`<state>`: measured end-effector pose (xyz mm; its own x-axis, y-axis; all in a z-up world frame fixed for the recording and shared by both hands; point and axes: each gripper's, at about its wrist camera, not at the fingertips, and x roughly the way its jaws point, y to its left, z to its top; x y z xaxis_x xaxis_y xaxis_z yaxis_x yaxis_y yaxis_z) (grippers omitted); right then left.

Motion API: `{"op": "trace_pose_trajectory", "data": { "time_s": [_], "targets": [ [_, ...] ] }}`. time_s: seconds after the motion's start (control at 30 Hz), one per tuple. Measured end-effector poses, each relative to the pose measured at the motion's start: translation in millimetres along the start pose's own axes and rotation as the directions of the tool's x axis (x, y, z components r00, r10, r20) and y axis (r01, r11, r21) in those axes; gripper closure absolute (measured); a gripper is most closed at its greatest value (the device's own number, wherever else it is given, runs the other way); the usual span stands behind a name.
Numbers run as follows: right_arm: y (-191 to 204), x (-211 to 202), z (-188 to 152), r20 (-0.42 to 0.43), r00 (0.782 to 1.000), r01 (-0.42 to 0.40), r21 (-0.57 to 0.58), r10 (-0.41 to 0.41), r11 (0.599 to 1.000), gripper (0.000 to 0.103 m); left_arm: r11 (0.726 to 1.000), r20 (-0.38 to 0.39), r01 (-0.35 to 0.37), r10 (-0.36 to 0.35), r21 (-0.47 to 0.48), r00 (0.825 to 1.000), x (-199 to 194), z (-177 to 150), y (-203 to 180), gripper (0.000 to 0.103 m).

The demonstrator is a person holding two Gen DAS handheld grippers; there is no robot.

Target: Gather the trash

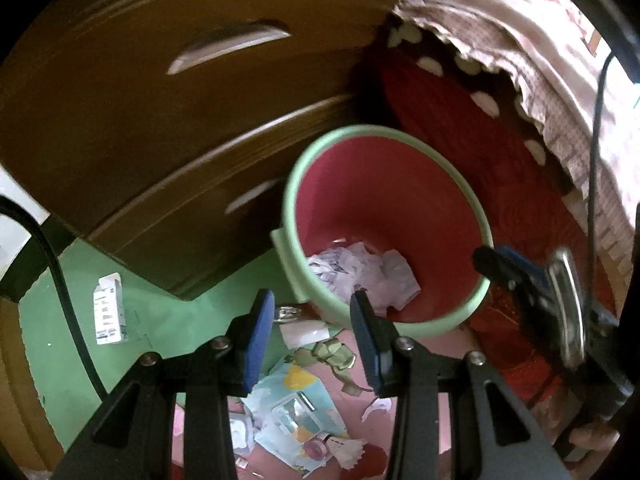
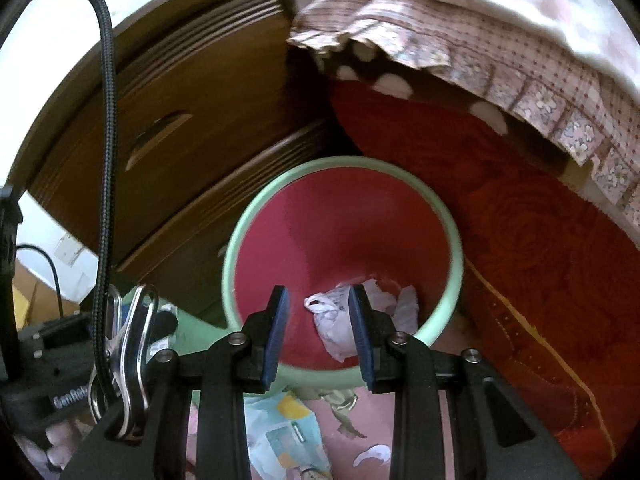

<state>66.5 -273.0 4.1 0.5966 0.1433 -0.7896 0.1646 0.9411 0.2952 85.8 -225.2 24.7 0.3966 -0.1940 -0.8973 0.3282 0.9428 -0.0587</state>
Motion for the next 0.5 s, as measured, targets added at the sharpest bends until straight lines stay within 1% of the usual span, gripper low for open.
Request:
{"op": "trace_pose_trajectory", "data": {
  "time_s": [0.33,0.5],
  "targets": [
    [40.0,-28.4,-16.7,-0.009,0.999,-0.038,-0.066,0.038,0.997,0.071,0.998,0.041,-0.03,0.032,-0.046,0.999,-36.5,-5.0,37.9,0.062],
    [59.0,-26.8,-23.9,-0.026,0.999,-0.048,-0.101,0.045,0.994,0.071,0.996,0.065,-0.063,0.067,-0.06,0.996,-58.3,-8.4,60.6,0.062]
  ]
}}
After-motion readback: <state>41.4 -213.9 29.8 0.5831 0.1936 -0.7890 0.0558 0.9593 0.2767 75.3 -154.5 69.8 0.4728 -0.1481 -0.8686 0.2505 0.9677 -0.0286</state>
